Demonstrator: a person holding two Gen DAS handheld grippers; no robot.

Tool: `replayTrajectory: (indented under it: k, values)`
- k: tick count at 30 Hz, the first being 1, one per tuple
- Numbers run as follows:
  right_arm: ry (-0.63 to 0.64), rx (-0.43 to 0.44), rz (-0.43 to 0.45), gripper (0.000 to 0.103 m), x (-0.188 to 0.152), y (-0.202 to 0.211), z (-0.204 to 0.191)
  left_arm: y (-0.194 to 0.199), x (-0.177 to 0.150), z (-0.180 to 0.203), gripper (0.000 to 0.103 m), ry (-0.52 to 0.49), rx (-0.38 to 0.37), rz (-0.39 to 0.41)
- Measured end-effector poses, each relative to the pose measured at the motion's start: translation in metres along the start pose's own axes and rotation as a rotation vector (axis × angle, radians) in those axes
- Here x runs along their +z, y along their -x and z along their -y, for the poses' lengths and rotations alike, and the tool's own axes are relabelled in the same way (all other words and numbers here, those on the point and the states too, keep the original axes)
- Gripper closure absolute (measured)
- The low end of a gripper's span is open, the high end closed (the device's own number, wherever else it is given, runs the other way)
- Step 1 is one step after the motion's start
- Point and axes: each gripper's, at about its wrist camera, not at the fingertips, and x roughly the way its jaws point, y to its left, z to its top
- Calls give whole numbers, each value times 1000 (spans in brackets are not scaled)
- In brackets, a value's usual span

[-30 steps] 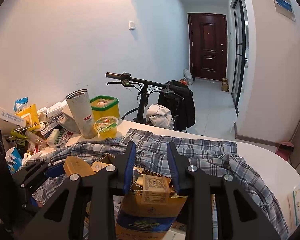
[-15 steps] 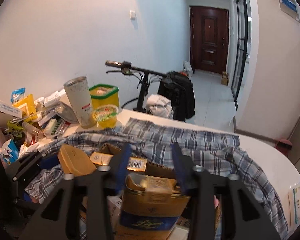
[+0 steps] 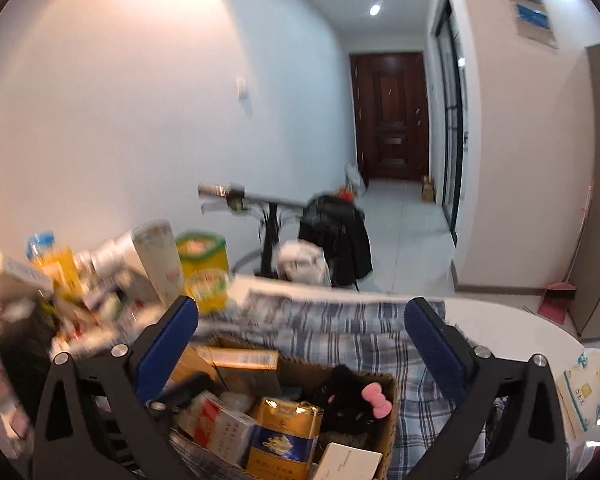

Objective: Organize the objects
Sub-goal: 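Lower the gold Liqun pack into the box and open the right gripper, then move the left tool away from the box down to the purple cigarette pack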

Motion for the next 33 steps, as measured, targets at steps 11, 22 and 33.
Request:
replayTrajectory:
  k: [11,22,33]
  values:
    - [130,28,150,0,-53,55,5,-5,5,8,39,0,7,22]
    - [-68,154,124,0,-71,42,25,-25,-2,7,39,19,22,-39]
    - [-62,154,121,0,-81,43,20,-28,-6,14,39,-5,14,-56]
